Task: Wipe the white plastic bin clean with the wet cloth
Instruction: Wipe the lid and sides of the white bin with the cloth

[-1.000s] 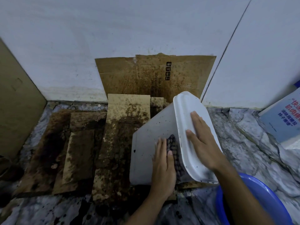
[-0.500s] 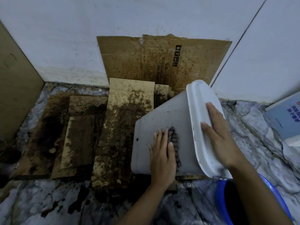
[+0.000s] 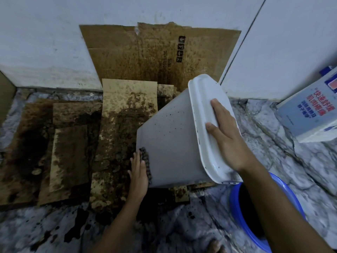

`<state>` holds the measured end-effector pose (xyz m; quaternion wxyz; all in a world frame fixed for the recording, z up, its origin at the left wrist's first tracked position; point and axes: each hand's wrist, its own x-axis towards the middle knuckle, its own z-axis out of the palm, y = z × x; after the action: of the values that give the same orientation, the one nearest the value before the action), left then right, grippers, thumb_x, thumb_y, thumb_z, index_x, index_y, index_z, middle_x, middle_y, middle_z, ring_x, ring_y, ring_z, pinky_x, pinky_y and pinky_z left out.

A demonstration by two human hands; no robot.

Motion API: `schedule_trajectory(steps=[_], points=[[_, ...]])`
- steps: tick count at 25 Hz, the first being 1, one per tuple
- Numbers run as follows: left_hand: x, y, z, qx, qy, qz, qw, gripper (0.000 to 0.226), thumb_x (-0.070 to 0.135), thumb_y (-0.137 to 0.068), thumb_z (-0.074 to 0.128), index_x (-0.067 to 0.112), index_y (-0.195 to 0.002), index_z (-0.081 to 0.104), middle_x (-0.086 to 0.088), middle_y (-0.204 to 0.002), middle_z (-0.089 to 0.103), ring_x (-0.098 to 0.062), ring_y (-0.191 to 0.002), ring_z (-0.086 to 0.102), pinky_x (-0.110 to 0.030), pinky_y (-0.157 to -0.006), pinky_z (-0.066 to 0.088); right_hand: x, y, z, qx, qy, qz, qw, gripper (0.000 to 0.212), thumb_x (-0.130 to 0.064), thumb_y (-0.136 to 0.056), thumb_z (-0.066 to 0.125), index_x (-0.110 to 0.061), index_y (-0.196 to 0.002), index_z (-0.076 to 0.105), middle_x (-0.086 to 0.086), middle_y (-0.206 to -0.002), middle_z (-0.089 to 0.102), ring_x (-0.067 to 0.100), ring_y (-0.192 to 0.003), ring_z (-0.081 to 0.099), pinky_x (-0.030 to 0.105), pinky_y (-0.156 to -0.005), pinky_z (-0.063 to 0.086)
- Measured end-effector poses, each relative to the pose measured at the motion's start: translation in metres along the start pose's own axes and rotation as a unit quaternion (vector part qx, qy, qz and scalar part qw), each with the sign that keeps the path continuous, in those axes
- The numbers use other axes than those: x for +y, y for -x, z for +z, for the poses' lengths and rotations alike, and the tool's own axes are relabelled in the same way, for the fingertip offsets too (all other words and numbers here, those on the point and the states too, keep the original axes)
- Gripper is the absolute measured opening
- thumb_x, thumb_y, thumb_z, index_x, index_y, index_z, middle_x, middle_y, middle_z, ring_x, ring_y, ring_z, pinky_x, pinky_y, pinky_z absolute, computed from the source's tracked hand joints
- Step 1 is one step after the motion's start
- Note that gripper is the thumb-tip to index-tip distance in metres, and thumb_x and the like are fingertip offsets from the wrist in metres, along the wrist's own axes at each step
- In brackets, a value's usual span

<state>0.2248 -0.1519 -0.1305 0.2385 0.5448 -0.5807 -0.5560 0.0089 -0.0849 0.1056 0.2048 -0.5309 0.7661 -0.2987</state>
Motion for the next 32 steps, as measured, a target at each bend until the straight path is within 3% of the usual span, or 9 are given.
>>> schedule_trajectory(steps=[3,7,11,14,21,32], points=[[0.028,0.009,0.009,0.006,-0.01,0.024,1.0,0.051,0.05,-0.104,0.017,0.041,-0.153,0.009,0.01,-0.169,0.001,0.003,-0.149,-0.01,-0.035,-0.123,-0.016,0.006,0.001,-0.001,0.004,-0.014,0.002,1.0,0.061,-0.042,-0.105,0.039,-0.038,-0.159,0.011,-0.025,-0.165,0.007,-0.007,-0.151,-0.001,0.039,-0.127,0.003],[0.087,0.027,0.026,-0.011,-0.01,0.111,0.994,0.052,0.052,-0.105,0.018,0.047,-0.156,0.009,0.023,-0.166,0.0,0.004,-0.152,-0.01,-0.042,-0.127,-0.001,0.006,0.001,-0.001,0.005,-0.017,0.002,1.0,0.063,-0.047,-0.101,0.036,-0.039,-0.159,0.012,-0.026,-0.165,0.007,-0.007,-0.151,0.0,0.038,-0.127,0.004],[0.154,0.051,0.048,-0.055,-0.019,0.187,0.981,0.052,0.048,-0.107,0.018,0.044,-0.157,0.001,0.023,-0.166,-0.007,0.005,-0.15,-0.016,-0.032,-0.125,-0.004,0.01,0.002,-0.003,0.006,-0.022,0.006,1.0,0.064,-0.047,-0.1,0.036,-0.04,-0.159,0.012,-0.026,-0.165,0.007,-0.006,-0.151,0.0,0.038,-0.127,0.006],[0.167,0.058,0.058,-0.05,-0.025,0.224,0.973,0.052,0.044,-0.109,0.02,0.041,-0.158,0.002,0.02,-0.168,-0.005,0.005,-0.15,-0.016,-0.029,-0.124,-0.006,0.013,0.003,-0.004,0.009,-0.021,0.01,1.0,0.064,-0.048,-0.1,0.036,-0.039,-0.159,0.012,-0.025,-0.165,0.008,-0.006,-0.151,0.001,0.036,-0.127,0.006],[0.098,0.026,0.032,-0.035,-0.05,0.147,0.987,0.052,0.054,-0.103,0.012,0.047,-0.153,-0.002,0.02,-0.167,-0.008,0.012,-0.147,-0.017,-0.035,-0.126,-0.005,0.015,0.005,-0.005,0.009,-0.025,0.014,1.0,0.064,-0.049,-0.099,0.036,-0.041,-0.159,0.013,-0.027,-0.164,0.009,-0.005,-0.151,0.001,0.037,-0.127,0.005],[0.006,-0.021,-0.004,-0.019,-0.008,0.035,0.999,0.046,0.048,-0.106,0.019,0.043,-0.15,0.003,0.021,-0.161,-0.007,-0.004,-0.152,-0.012,-0.047,-0.126,-0.008,-0.003,0.002,0.004,0.005,-0.011,-0.002,1.0,0.065,-0.051,-0.099,0.035,-0.041,-0.159,0.012,-0.029,-0.164,0.007,-0.008,-0.15,0.0,0.039,-0.127,0.004]])
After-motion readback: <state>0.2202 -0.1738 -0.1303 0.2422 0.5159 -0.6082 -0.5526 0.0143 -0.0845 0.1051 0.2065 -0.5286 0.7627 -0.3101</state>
